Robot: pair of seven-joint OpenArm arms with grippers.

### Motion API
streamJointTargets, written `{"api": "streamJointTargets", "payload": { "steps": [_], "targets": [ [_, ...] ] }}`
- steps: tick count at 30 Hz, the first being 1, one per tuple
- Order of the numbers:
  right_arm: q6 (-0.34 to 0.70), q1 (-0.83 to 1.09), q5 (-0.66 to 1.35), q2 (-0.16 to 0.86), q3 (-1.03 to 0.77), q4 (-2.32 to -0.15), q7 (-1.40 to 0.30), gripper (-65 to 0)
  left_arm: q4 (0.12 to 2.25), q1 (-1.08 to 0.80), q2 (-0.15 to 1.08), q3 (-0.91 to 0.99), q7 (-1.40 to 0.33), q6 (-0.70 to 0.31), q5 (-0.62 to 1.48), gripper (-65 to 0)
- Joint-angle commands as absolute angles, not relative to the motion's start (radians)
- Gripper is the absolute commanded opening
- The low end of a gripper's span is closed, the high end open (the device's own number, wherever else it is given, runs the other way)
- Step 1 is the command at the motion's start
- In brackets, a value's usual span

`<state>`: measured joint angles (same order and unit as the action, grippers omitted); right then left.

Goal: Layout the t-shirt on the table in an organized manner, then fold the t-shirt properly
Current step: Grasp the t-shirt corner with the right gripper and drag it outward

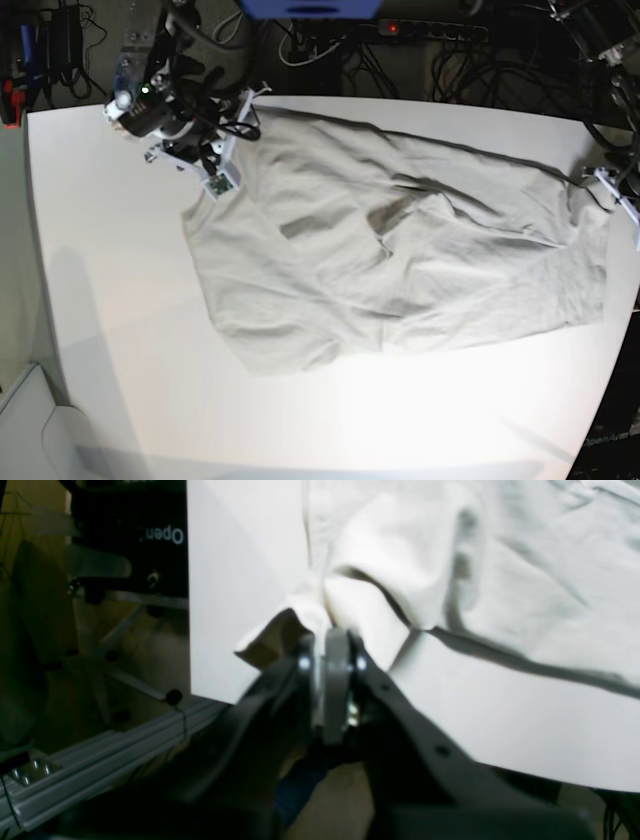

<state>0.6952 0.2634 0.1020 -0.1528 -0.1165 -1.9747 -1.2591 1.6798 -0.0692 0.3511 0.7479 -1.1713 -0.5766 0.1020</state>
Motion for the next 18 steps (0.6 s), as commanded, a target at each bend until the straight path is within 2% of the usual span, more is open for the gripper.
{"api": "streamJointTargets", "payload": {
  "steps": [1,18],
  "targets": [
    [0.698,0.239,0.113,-0.157,-0.114,-1.988,-1.247,-34.4,1.696,-0.058,0.372,0.753,-1.162,-0.573,0.104,-65.0],
    [0.698,0.122,0.111,-0.157,-0.143,-1.871,-1.247,-34.4,1.696,-0.056,0.372,0.753,-1.162,-0.573,0.104,-65.0]
  ]
}}
